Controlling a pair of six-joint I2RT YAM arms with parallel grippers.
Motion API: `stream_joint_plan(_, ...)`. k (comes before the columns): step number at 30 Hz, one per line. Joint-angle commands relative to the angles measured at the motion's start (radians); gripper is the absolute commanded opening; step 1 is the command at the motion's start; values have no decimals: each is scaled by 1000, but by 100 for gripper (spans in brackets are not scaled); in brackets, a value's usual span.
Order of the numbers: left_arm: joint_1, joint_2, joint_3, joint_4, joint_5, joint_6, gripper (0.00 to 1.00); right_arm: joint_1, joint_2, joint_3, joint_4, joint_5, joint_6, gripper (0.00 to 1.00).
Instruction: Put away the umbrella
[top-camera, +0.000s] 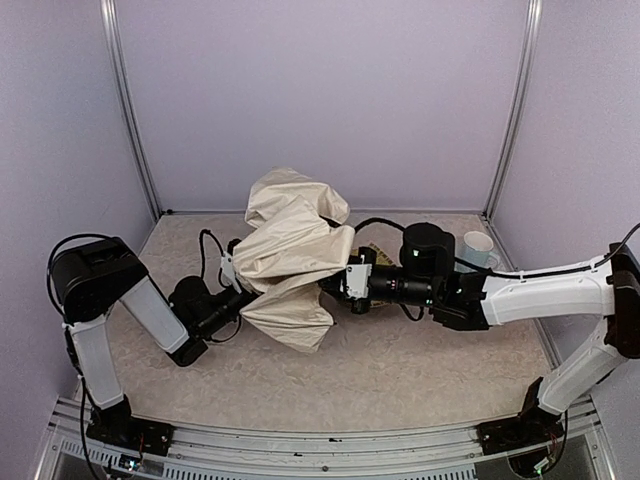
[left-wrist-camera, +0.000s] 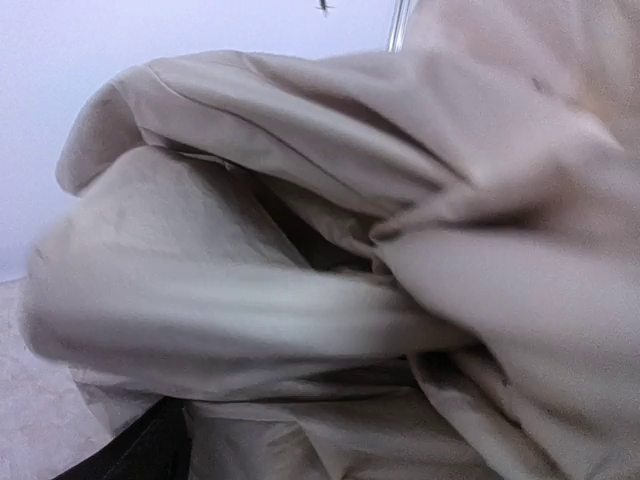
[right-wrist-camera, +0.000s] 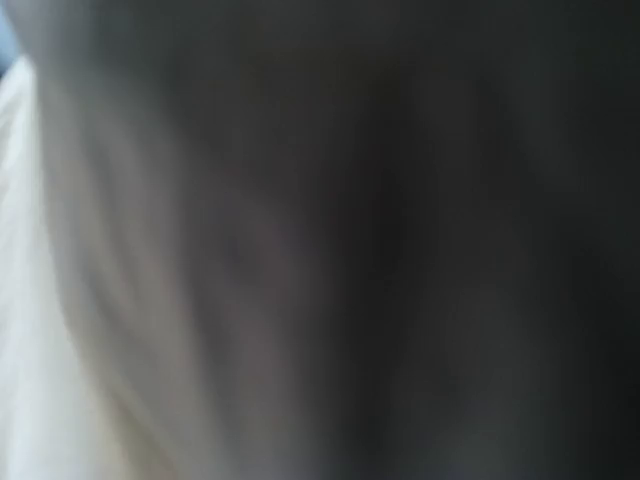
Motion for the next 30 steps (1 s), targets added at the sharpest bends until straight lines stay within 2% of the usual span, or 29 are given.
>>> stream_joint_plan(1, 27, -51, -88, 54, 104, -258, 96, 30, 30, -86, 0, 32, -12, 0)
stream_joint_plan(3, 28, -84, -171, 38, 73, -301, 99, 31, 55, -123, 38, 25, 13, 0)
stream_joint_plan(5, 34, -120, -225, -53, -5, -348, 99, 38, 90, -144, 75, 6, 33, 0)
stream_joint_plan(8, 49, -193, -248, -280, -138, -403, 99, 48, 160, -141, 77, 9, 63, 0)
stream_joint_plan(11, 53, -277, -281, -368, -274, -441, 99, 57, 234, -147, 71, 10, 89, 0)
stream_joint_plan(15, 80, -369, -265, -607, -457, -504, 99, 78, 292, -157, 46, 20, 131, 0)
stream_joint_plan(19, 82, -460, -284, -631, -484, -504, 99, 82, 309, -152, -16, -2, 196, 0)
stream_joint_plan(22, 54, -547, -288, -627, -486, -432, 99, 77, 323, -125, -114, -42, 258, 0)
stream_joint_plan(26, -43, -694, -280, -625, -520, -244, 97, 46, 362, -61, -253, -120, 338, 0)
stream_joint_plan(28, -117, -792, -267, -642, -535, -96, 93, 26, 381, -42, -299, -174, 368, 0)
stream_joint_plan(30, -191, -875, -248, -722, -513, 33, 84, 1, 402, -20, -339, -224, 401, 0)
